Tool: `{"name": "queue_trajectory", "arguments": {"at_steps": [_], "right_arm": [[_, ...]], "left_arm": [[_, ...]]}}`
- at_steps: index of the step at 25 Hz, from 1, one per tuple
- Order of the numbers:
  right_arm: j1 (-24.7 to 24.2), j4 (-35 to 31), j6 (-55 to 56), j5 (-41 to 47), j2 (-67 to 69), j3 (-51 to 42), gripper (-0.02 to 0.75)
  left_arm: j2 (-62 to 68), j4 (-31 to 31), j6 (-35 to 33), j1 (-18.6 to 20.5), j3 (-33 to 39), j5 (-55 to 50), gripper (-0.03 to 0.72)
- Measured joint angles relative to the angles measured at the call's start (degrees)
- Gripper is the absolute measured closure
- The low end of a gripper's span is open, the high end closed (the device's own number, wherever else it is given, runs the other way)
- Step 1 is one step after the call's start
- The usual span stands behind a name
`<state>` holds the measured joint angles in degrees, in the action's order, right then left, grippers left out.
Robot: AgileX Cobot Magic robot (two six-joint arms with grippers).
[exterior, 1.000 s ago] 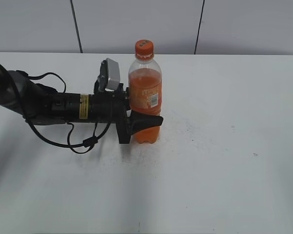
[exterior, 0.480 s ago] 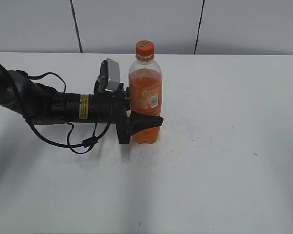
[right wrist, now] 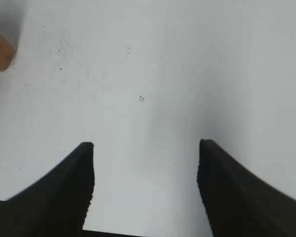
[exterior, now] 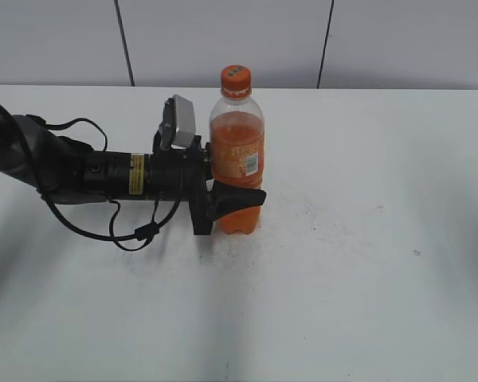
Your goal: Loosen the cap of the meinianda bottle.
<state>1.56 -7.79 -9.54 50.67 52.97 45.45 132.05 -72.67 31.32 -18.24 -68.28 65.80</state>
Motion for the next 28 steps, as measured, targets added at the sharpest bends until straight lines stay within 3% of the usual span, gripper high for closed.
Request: {"name": "queue_trajectory", "arguments": {"at_steps": [10,20,28], "right_arm": [[0.0,0.0,4.7,17.4,21.0,22.2,0.246],[0.0,-0.1,8.0,18.8,33.1,44.8,0.246],[0.3,-2.1,11.9,18.8,37.7,50.8,0.246]], "left_arm": [[0.0,-0.4,0.0,0.0,0.0,0.4,0.295],[0.0,-0.6,0.0,0.0,0.0,0.4,0.295],[0.0,-0.6,0.0,0.0,0.0,0.5,0.295]]}}
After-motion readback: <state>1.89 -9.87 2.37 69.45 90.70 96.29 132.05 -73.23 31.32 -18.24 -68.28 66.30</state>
